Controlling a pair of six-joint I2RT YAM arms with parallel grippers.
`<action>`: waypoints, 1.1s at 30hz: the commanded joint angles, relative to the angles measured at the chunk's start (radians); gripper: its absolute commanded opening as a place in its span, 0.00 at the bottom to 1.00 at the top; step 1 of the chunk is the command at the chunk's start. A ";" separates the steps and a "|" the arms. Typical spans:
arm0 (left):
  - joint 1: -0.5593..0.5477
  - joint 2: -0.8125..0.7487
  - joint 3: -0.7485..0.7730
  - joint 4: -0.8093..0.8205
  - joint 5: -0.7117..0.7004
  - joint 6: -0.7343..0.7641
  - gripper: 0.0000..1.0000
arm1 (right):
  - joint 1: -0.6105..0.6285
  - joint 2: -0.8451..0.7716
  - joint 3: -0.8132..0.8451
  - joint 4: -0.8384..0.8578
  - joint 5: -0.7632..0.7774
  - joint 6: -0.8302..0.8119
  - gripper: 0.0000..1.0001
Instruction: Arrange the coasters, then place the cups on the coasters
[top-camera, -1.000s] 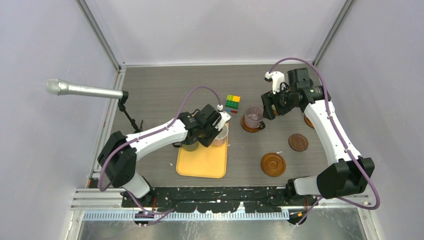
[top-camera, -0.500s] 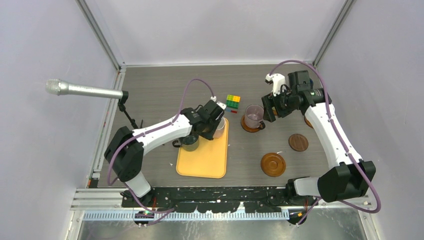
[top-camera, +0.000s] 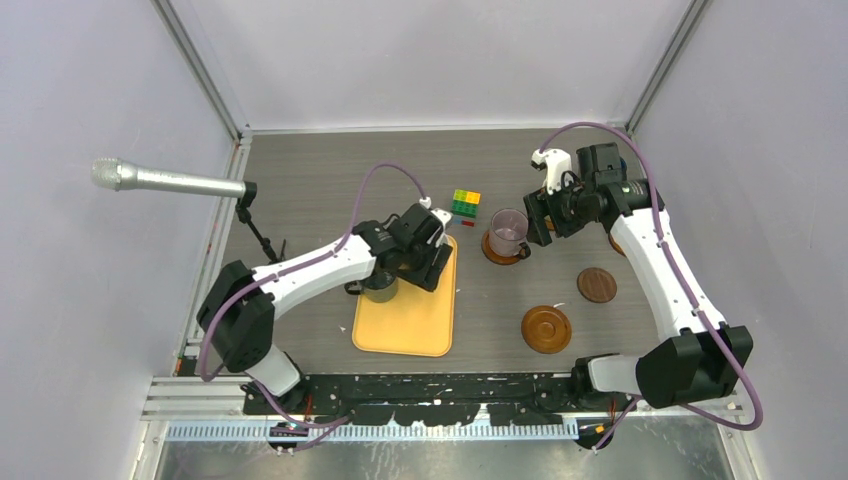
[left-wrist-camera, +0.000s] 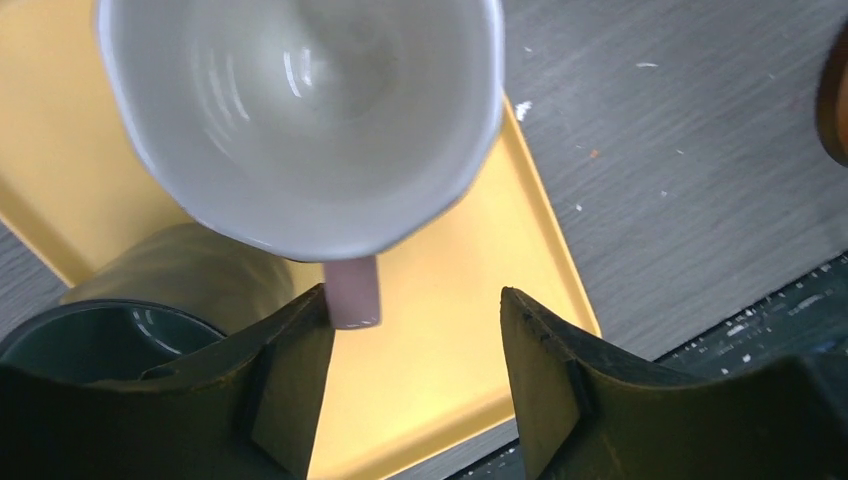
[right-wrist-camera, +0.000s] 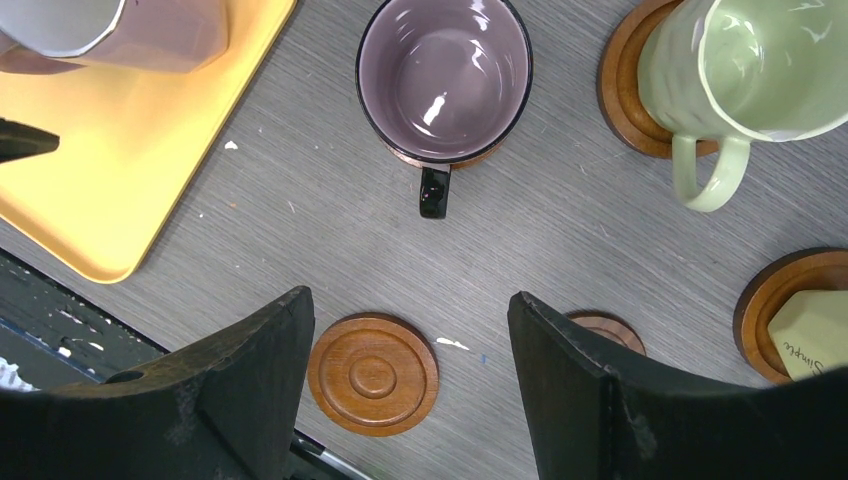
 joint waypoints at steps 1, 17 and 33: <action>-0.040 -0.052 -0.011 0.043 0.075 -0.011 0.63 | -0.002 -0.030 0.002 0.016 -0.008 0.004 0.76; -0.064 -0.010 0.088 0.099 0.147 0.080 0.71 | 0.000 -0.042 -0.040 0.027 -0.077 0.088 0.76; 0.283 -0.369 0.067 0.006 0.092 0.054 1.00 | 0.395 0.083 -0.078 0.160 -0.101 0.458 0.76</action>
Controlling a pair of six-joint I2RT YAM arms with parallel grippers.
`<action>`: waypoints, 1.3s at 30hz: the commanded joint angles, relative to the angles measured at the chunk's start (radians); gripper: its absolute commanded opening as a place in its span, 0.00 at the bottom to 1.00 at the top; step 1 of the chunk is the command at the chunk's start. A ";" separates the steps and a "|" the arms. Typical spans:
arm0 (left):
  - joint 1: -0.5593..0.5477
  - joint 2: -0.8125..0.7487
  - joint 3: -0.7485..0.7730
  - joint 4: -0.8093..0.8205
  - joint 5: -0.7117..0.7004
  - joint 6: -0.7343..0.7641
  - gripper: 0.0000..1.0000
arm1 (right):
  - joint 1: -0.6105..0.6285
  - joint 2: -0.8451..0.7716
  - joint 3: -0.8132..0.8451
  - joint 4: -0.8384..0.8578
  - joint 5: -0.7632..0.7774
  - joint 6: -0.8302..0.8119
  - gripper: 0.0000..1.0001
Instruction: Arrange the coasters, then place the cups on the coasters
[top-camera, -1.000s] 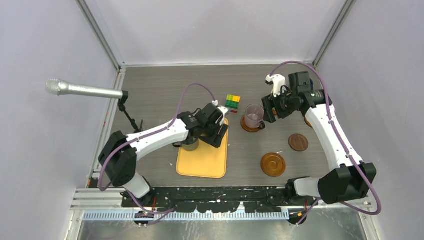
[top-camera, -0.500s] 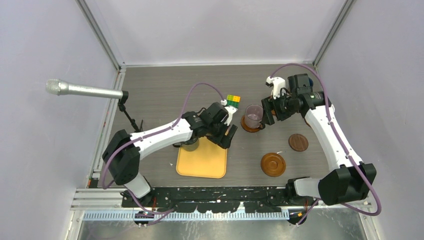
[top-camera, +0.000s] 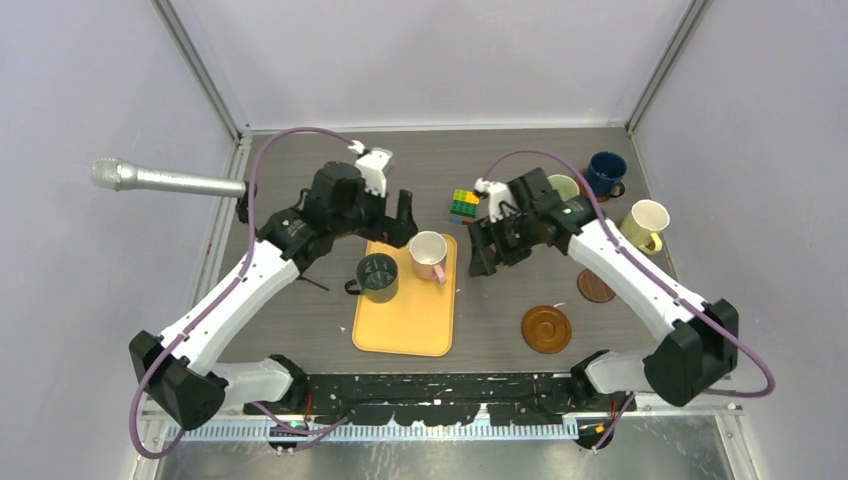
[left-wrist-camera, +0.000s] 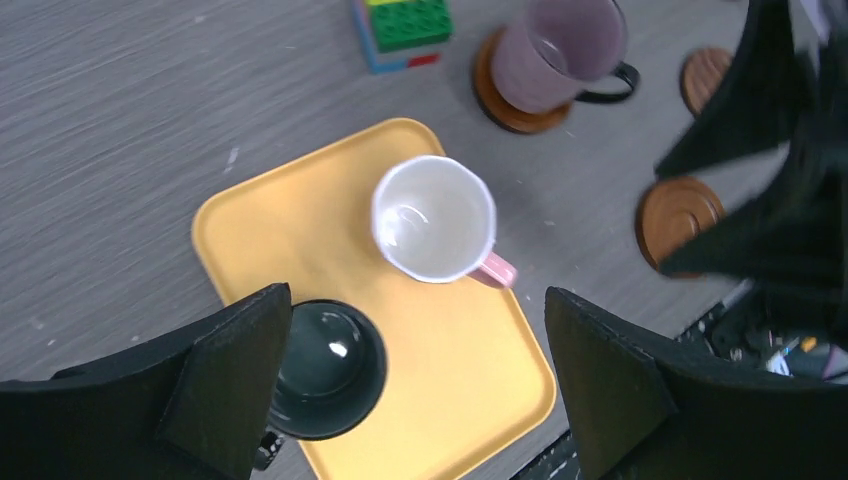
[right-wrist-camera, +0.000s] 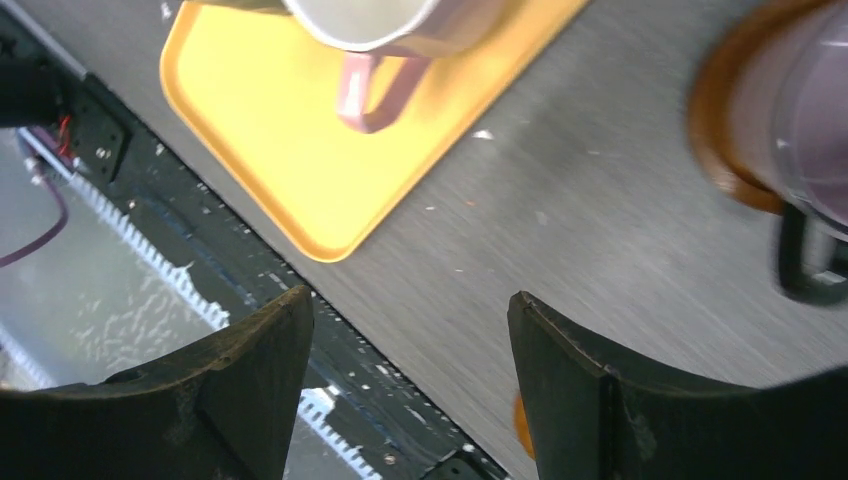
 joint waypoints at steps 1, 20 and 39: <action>0.097 -0.014 0.014 -0.049 -0.043 -0.064 1.00 | 0.107 0.101 0.060 0.059 -0.008 0.121 0.76; 0.155 -0.121 -0.119 0.010 0.036 -0.035 1.00 | 0.292 0.411 0.198 0.160 0.237 0.197 0.65; 0.155 -0.076 -0.099 0.017 0.038 0.015 1.00 | 0.285 0.414 0.148 0.249 0.325 0.042 0.19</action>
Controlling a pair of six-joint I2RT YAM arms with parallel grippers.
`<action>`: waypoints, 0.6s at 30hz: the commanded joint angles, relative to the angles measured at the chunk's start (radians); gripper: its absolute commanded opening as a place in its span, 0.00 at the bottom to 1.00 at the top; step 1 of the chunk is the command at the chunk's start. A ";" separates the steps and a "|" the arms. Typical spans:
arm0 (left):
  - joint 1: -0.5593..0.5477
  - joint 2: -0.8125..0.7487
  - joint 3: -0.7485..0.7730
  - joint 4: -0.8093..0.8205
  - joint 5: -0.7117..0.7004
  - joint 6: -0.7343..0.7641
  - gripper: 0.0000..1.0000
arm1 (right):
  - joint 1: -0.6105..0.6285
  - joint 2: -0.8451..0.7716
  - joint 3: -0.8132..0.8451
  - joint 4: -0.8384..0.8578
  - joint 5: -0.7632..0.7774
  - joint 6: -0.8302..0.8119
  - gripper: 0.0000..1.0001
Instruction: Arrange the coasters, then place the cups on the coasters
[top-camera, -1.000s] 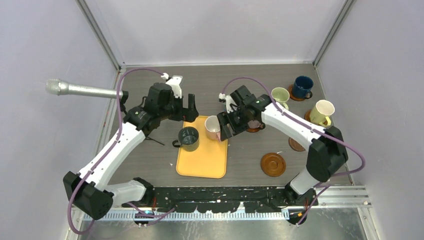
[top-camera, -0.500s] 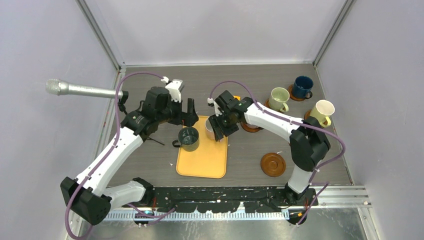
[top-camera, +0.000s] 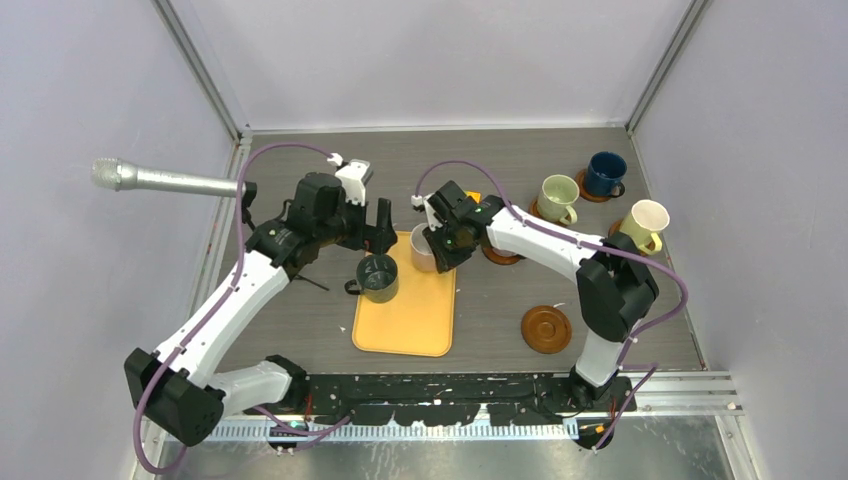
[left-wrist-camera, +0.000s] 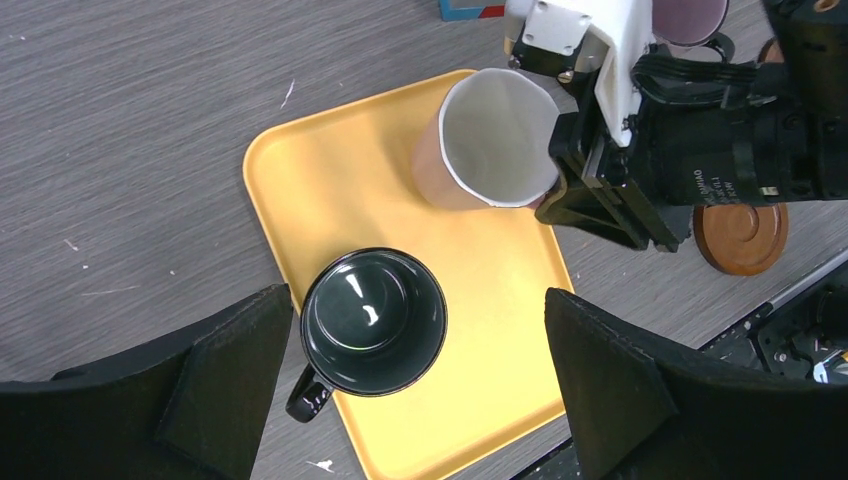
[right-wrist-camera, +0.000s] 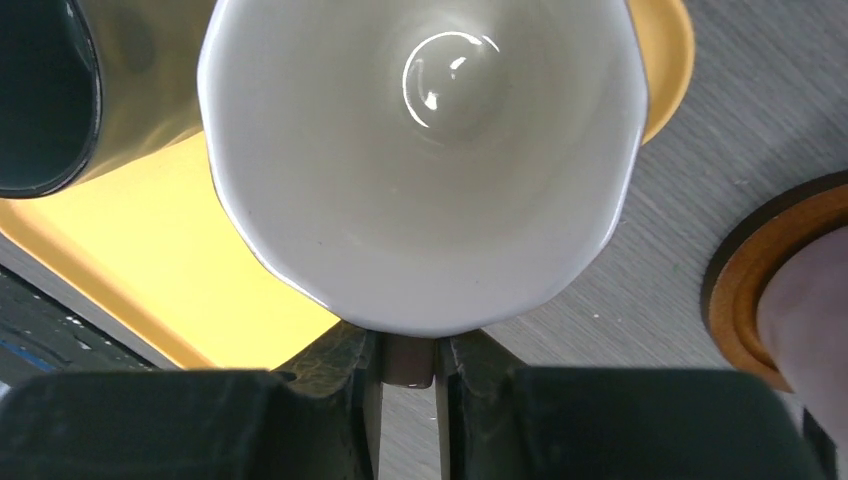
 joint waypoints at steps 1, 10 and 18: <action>0.005 0.017 0.025 0.033 0.020 0.014 1.00 | -0.013 -0.056 -0.015 0.060 0.038 -0.079 0.15; 0.003 0.065 0.060 0.053 0.067 0.043 1.00 | -0.142 -0.251 -0.027 0.020 -0.174 -0.182 0.00; -0.011 0.106 0.106 0.078 0.099 0.084 1.00 | -0.351 -0.448 0.037 -0.079 -0.399 -0.253 0.00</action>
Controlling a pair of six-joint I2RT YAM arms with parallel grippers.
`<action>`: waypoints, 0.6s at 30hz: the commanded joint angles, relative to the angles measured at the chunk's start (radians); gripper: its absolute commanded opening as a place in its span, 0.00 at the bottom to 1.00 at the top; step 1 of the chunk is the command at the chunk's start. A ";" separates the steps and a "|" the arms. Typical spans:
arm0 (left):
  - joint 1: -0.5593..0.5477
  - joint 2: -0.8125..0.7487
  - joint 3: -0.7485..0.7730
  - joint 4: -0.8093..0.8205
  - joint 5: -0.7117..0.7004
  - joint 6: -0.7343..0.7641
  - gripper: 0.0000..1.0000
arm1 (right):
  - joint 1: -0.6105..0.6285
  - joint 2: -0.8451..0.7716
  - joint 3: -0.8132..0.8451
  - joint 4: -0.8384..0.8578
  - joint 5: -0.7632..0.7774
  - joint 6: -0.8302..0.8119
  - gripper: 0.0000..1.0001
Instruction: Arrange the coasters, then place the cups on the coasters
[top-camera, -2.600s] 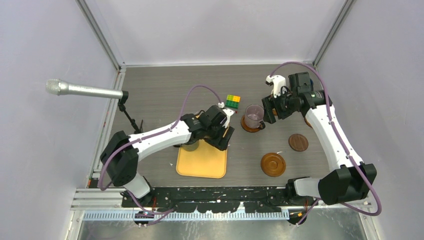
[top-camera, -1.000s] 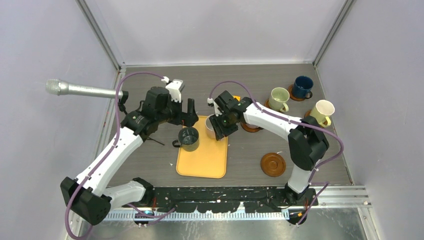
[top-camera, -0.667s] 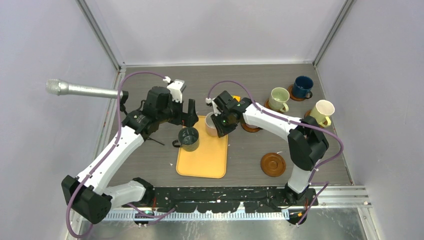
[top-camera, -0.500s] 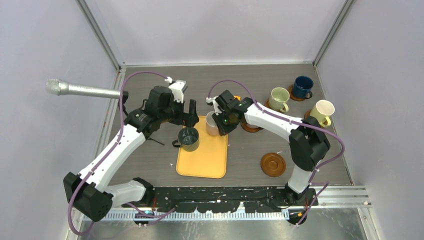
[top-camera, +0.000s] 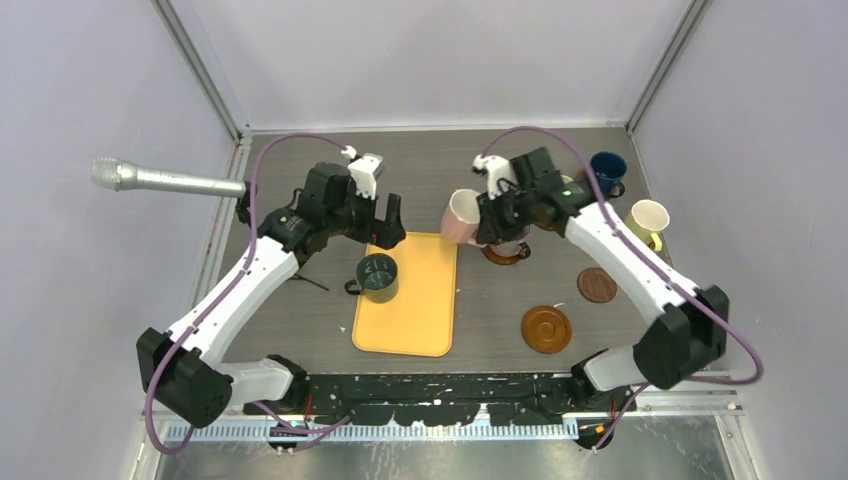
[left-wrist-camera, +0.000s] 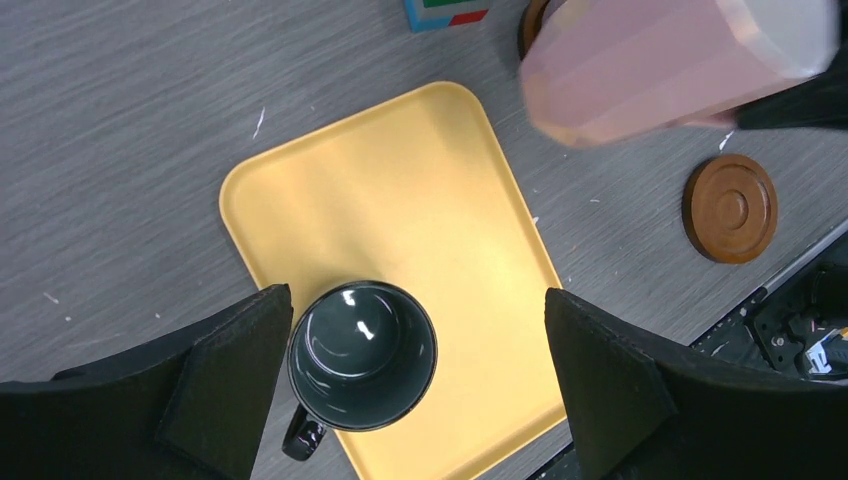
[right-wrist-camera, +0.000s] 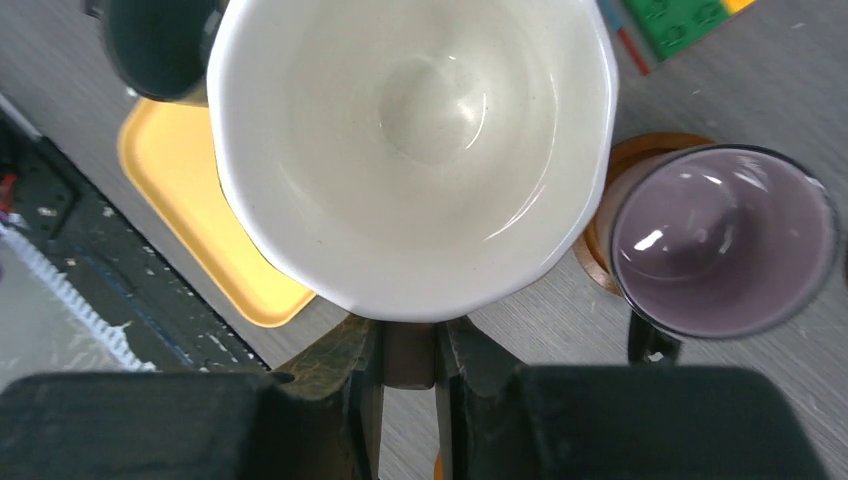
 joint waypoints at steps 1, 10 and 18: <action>-0.016 0.018 0.067 0.058 0.038 0.050 1.00 | -0.120 -0.150 0.100 -0.013 -0.184 -0.061 0.00; -0.061 0.079 0.121 0.067 0.045 0.086 1.00 | -0.571 -0.244 0.174 -0.337 -0.234 -0.286 0.00; -0.066 0.141 0.194 0.034 0.042 0.096 1.00 | -0.996 -0.195 0.115 -0.468 -0.332 -0.670 0.00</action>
